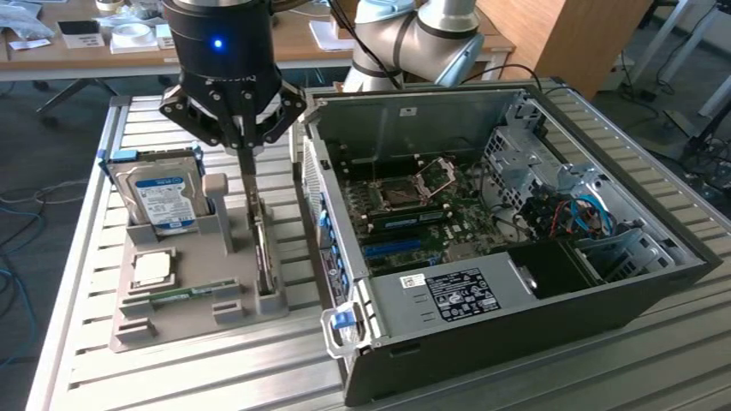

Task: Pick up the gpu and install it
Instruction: 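Reach for the gpu, then pick up the gpu and move the gpu toward the slot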

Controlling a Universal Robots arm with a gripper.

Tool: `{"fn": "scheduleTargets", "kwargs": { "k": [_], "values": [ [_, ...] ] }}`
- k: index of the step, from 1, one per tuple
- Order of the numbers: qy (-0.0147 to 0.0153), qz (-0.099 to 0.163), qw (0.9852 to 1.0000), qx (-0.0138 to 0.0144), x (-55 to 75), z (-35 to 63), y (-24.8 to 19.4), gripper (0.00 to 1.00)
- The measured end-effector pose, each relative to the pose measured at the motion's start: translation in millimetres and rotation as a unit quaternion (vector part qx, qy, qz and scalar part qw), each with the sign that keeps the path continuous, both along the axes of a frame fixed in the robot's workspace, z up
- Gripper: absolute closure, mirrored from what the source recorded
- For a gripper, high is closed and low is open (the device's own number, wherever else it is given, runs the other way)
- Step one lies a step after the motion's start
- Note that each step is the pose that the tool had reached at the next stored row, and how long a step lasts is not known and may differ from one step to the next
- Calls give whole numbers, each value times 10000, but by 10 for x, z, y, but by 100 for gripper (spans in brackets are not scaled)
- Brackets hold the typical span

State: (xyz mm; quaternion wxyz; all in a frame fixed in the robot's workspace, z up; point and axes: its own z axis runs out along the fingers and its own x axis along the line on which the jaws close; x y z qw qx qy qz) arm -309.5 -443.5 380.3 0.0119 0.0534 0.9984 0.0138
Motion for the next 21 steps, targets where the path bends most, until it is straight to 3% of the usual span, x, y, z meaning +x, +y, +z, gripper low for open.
{"fn": "scheduleTargets", "kwargs": {
  "k": [21],
  "values": [
    [0,0,10000,-1,-45,0,-8,89]
  ]
}}
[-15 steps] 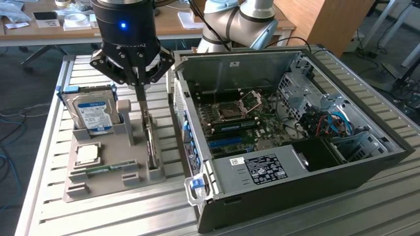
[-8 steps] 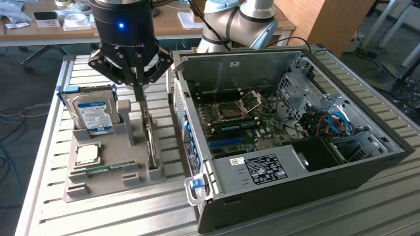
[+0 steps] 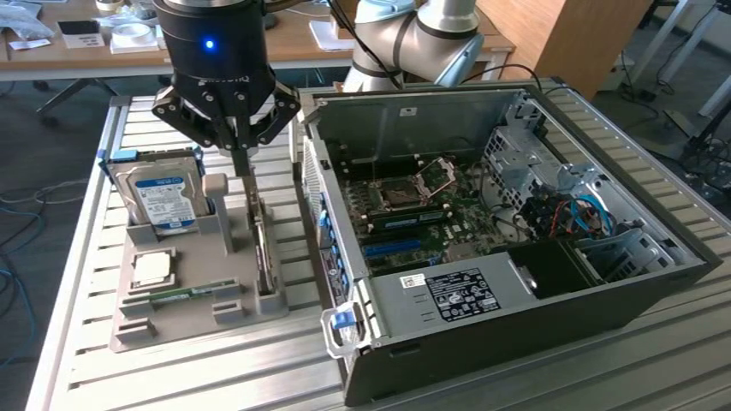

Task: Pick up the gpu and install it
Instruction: 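Pick up the gpu and move the gpu toward the slot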

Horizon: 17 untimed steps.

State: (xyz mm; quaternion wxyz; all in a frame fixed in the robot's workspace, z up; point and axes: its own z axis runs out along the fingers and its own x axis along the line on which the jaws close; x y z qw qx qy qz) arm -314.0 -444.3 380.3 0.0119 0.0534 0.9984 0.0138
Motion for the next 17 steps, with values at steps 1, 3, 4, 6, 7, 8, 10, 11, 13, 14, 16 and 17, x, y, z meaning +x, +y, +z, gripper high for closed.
{"fn": "scheduleTargets", "kwargs": {
  "k": [1,3,4,6,7,8,10,11,13,14,16,17],
  "values": [
    [0,0,10000,0,0,0,0,89],
    [0,0,10000,0,0,0,0,89],
    [0,0,10000,0,0,0,0,89],
    [0,0,10000,0,0,0,0,89],
    [0,0,10000,0,0,0,0,89],
    [0,0,10000,0,0,0,0,89],
    [0,0,10000,0,0,0,0,89],
    [0,0,10000,0,0,0,0,83],
    [0,0,10000,0,0,0,0,77],
    [0,0,10000,0,0,0,0,71],
    [0,0,10000,0,0,0,0,59],
    [0,0,10000,0,0,0,0,59]
  ]
}}
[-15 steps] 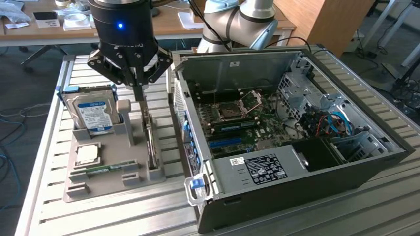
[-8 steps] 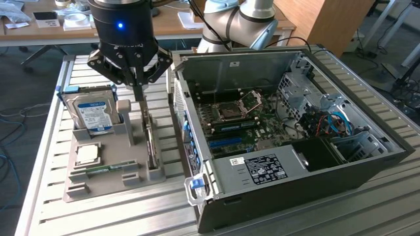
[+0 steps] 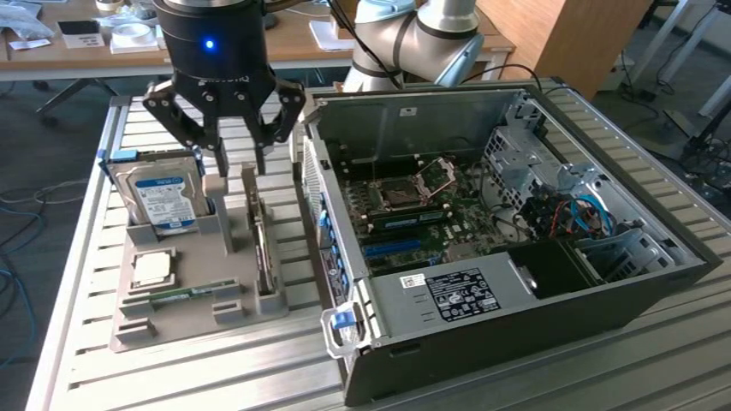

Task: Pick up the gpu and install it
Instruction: 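Pick up the gpu and move the gpu toward the slot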

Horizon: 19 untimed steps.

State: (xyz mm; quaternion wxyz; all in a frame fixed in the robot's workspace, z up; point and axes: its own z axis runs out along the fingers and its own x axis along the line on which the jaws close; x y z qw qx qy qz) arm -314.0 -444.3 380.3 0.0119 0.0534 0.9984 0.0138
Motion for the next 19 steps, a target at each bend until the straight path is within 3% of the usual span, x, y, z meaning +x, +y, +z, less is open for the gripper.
{"fn": "scheduleTargets", "kwargs": {
  "k": [2,3,8,14,19],
  "values": [
    [0,0,10000,0,0,0,0,59],
    [0,0,10000,0,0,0,0,53],
    [0,0,10000,0,0,-10,0,53],
    [0,0,10000,0,0,-106,0,53],
    [0,0,10000,0,0,-109,0,53]
  ]
}}
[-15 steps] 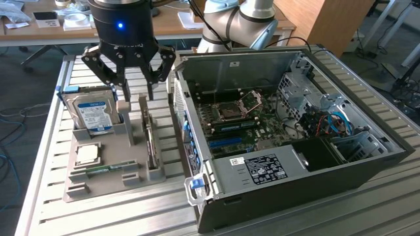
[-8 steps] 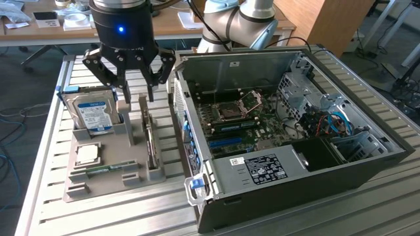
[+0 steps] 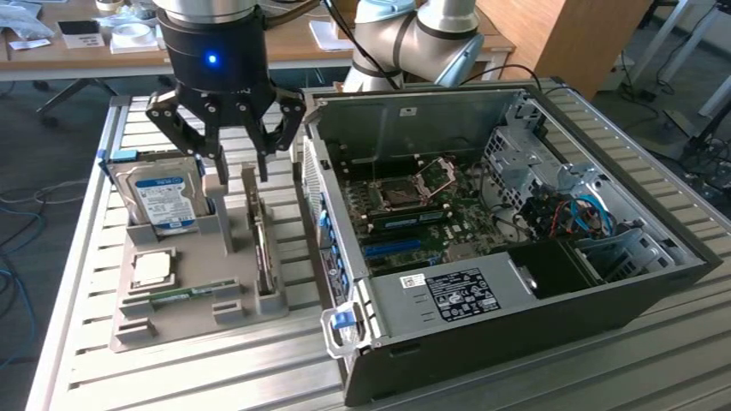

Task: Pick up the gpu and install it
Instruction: 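Pick up the gpu and move the gpu toward the slot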

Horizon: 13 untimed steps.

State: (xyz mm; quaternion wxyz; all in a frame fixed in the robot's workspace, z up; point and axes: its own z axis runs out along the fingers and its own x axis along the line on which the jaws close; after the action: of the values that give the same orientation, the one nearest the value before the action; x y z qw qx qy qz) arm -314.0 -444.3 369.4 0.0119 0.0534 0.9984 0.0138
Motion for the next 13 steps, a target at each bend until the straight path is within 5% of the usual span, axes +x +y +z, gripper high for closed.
{"fn": "scheduleTargets", "kwargs": {
  "k": [13],
  "values": [
    [0,0,10000,0,0,-140,0,53]
  ]
}}
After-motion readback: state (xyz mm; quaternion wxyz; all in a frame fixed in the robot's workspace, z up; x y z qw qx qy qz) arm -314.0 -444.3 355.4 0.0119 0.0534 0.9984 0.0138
